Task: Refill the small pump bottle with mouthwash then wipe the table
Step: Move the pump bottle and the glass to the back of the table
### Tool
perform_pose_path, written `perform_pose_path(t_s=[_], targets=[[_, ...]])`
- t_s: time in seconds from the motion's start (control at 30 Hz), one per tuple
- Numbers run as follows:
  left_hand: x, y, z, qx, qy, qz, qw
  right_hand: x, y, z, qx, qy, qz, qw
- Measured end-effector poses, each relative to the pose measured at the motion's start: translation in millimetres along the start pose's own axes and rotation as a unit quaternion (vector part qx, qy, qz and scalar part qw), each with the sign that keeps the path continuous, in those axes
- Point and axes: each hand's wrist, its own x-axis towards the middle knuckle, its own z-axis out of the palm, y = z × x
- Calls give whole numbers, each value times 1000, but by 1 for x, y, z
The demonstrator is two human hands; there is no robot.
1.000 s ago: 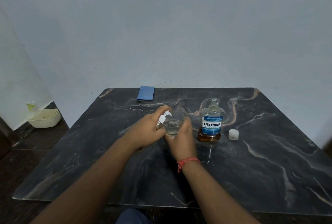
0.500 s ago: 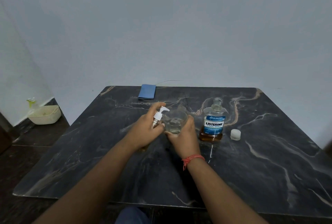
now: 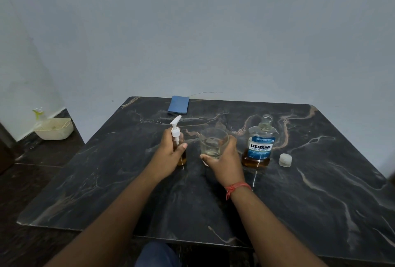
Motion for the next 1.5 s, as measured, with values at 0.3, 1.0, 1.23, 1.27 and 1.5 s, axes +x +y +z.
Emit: perform_pose_path(t_s=[0.3, 1.0, 1.23, 1.27, 1.5], targets=[[0, -1, -8, -35, -32, -39, 998, 0, 1, -3, 10, -29, 5, 1000], [29, -15, 6, 35, 65, -23, 997, 17, -5, 23, -92, 80, 44, 991], [82, -16, 14, 16, 68, -25, 997, 79, -3, 33, -65, 98, 99, 988], [92, -18, 16, 12, 68, -24, 997, 90, -3, 35, -57, 105, 107, 987], [175, -31, 32, 21, 68, -3, 997, 157, 7, 52, -71, 156, 129, 977]])
